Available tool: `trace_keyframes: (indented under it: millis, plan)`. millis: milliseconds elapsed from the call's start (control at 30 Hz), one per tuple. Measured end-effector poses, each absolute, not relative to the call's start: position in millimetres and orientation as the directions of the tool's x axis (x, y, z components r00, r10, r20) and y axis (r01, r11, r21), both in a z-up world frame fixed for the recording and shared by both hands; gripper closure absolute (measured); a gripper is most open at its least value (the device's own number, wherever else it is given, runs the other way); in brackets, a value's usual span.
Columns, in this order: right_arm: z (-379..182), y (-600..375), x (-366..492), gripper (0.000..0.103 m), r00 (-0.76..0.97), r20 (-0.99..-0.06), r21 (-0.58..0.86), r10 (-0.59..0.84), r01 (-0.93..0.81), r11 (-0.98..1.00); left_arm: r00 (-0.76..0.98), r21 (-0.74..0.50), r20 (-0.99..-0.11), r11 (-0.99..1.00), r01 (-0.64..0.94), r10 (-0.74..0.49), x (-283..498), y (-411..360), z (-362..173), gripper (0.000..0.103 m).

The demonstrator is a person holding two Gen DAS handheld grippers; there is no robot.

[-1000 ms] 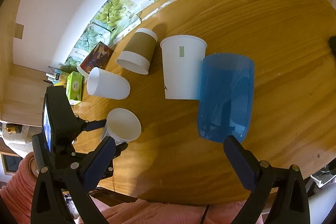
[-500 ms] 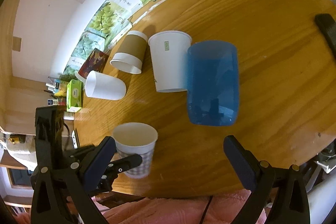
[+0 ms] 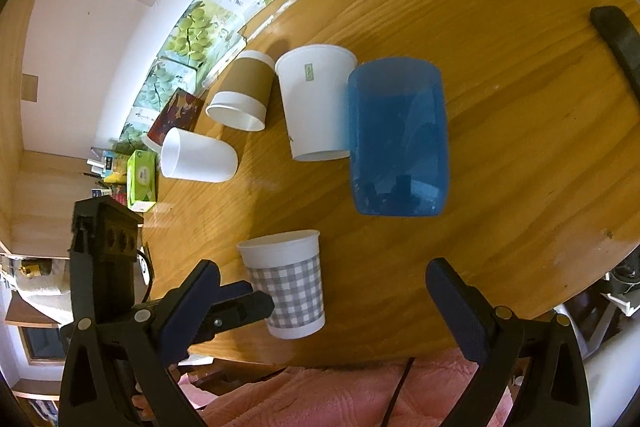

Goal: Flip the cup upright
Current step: 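Hold the checkered cup in the left gripper while the right gripper approaches it, then grasp the checkered cup with the right gripper while the left gripper releases it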

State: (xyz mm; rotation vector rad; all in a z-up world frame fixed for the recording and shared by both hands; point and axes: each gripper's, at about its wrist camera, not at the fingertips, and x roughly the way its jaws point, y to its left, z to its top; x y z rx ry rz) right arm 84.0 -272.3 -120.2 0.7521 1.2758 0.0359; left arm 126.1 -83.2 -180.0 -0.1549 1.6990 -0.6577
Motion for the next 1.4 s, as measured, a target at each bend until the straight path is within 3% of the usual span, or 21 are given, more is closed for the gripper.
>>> trace_keyframes:
  millis: [600,967,1067,1200,1400]
  plan:
    - [-151,-224,122,0.0,0.164,-0.827,0.562,0.538,0.295,0.773,0.113,-0.397,-0.89,0.873,0.284,-0.441,95,-1,-134,0.018]
    - [-175,-186,145,0.0,0.073,-0.847,0.525,0.527,0.278,0.804,0.391,-0.361,-0.81,0.897,0.255,-0.437,76,37,-96,0.018]
    - [-180,-181,151,0.008,0.071,-0.859,0.505,0.507,0.275,0.818,0.424,-0.35,-0.798,0.903,0.251,-0.428,74,42,-91,0.018]
    - [-182,-178,155,0.03,0.086,-0.883,0.468,0.462,0.248,0.848,0.435,-0.349,-0.793,0.903,0.249,-0.426,73,49,-90,0.018]
    - [-175,-172,153,0.031,0.154,-0.889,0.456,0.432,0.198,0.868,0.423,-0.355,-0.794,0.898,0.26,-0.437,70,54,-93,0.018]
